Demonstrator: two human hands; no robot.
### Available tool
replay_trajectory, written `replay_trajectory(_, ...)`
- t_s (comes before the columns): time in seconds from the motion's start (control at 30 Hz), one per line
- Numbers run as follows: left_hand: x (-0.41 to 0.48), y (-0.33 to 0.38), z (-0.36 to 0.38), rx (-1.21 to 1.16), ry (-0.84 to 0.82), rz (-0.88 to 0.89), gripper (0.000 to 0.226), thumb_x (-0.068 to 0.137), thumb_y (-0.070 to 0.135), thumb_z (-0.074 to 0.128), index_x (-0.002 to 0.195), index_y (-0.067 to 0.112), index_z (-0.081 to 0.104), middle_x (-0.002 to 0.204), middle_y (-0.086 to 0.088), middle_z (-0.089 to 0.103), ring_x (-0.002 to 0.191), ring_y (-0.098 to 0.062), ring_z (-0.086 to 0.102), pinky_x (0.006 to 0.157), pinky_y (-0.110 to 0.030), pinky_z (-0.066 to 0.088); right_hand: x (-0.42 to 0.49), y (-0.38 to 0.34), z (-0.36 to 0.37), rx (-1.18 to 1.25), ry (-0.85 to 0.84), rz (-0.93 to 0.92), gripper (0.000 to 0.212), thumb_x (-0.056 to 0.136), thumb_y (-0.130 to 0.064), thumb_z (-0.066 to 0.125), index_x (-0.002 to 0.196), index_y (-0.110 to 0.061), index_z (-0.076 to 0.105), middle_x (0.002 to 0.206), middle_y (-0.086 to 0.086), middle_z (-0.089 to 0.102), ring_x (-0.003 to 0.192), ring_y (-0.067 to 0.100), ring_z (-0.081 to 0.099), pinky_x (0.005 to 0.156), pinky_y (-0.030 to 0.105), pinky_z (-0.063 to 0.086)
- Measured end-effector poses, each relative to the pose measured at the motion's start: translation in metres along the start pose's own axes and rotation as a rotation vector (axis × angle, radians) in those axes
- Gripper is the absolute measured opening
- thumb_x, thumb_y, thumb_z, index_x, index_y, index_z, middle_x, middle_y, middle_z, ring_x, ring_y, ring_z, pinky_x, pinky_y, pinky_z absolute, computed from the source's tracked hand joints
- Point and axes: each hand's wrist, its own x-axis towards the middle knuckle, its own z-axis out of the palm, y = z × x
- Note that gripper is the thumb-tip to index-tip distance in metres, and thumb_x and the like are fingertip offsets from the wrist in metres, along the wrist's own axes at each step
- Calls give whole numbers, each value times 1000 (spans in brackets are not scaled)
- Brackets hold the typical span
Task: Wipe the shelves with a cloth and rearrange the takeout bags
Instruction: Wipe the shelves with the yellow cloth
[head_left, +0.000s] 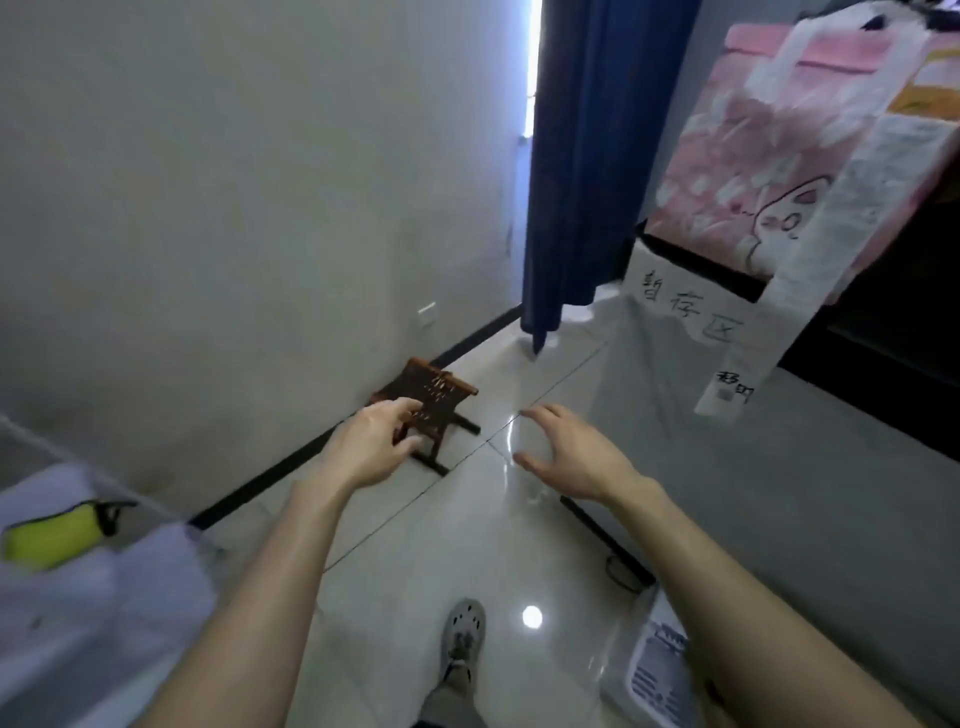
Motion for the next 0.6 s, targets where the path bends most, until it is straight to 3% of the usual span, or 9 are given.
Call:
replay_trajectory(0.17,-130,-76,-11,-18,70,-302,55,96,40,76,148,36,58,141,8,68,115,-11,69,103,-34,55,13,-82,55,-7,-209,-230,71,100,-55,63,161,-28,38,161,0,43,136,25,55,110,42,51)
replay_trajectory(0.27,-201,-106,-23,-38,149,-441,57,98,36,77,151,33,58,142,4,68,118,-15,69,102,-36,56,19,-139,82,-22,-268,-373,72,101,-54,63,162,-26,37,165,2,40,140,26,53,113,41,48)
replay_trajectory(0.6,-341,-158,-46,-59,334,-706,60,99,32,76,156,27,55,141,1,68,116,-17,68,91,-31,53,29,-274,152,-41,-388,-652,68,101,-51,64,159,-25,39,159,3,45,135,25,57,107,41,50)
